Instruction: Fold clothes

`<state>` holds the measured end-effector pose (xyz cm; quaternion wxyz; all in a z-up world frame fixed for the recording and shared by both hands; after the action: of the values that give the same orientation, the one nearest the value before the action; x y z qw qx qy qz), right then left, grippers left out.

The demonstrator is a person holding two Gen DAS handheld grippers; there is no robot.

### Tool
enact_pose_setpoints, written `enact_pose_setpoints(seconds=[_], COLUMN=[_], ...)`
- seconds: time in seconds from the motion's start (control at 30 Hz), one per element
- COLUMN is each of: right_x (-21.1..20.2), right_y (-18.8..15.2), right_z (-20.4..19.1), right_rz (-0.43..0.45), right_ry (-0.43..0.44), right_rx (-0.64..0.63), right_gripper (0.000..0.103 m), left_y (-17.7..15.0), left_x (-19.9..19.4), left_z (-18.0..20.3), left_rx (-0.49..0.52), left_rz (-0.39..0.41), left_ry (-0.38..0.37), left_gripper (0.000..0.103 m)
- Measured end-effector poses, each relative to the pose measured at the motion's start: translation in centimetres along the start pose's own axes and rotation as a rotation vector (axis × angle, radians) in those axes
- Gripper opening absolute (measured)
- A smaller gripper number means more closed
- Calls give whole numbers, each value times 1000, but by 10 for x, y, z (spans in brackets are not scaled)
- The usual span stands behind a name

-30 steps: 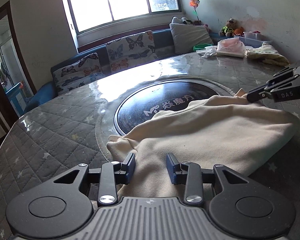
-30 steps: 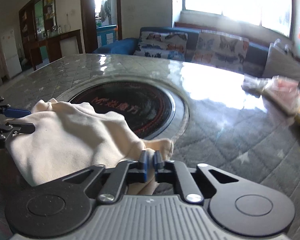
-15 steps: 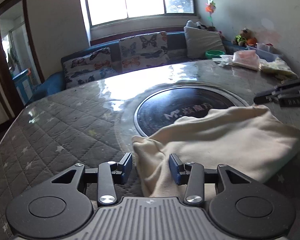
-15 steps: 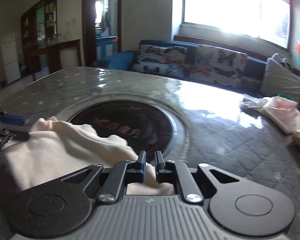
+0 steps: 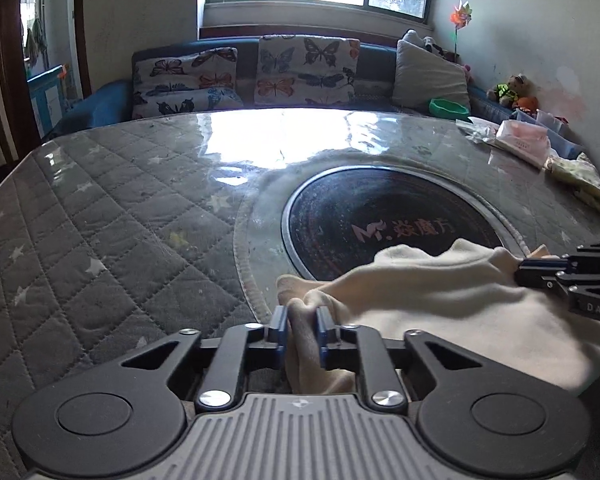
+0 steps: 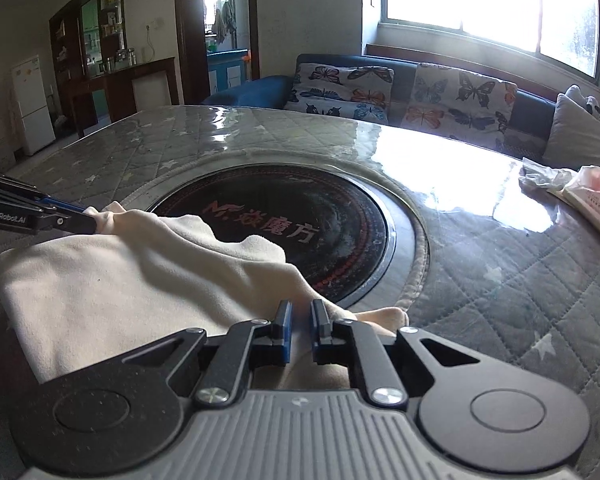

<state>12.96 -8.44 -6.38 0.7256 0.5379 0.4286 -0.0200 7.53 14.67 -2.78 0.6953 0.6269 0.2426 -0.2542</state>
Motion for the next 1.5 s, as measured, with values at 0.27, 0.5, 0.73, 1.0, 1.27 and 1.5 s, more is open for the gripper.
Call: enact_pose_setpoints(seconds=[0.27,0.5,0.73,1.0,1.27,1.5], right_x=[-1,-9,12,16,21,-10], right_y=[-1,19,36,31,27,27], right_z=[-3,-9,-33,-38,-43,-48], right_rz=[3,23,16,3,-7,18], right_ry=[-4,19,64,58,61,93], right_rx=[-21,-17,-41,-49,-60,-71], right_gripper=[11,11,11,19,29,36], left_y=[-3,5,21,17,17,11], left_x=[8,0,4,48,55,21], left_z=[7,3,45,60,56,61], left_rx=[163,119,141,135,111,138], left_rz=[36,52,64,-29,-26,33], left_ry=[104,108,-32,-76,-53,-50], left_gripper=[9,21,21,43,60,71])
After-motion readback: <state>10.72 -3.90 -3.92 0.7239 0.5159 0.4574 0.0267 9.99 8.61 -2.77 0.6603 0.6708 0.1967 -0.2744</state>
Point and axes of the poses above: each gripper's, at about its wrist camera, not at the fingertips, and x roughly the way its jaws point, z to its right, y to its top, the point moved 8 cm from there along x, roughly the way its jaws point, and after that the axes turned 7 degrees about -y, right-handed, at the moved point
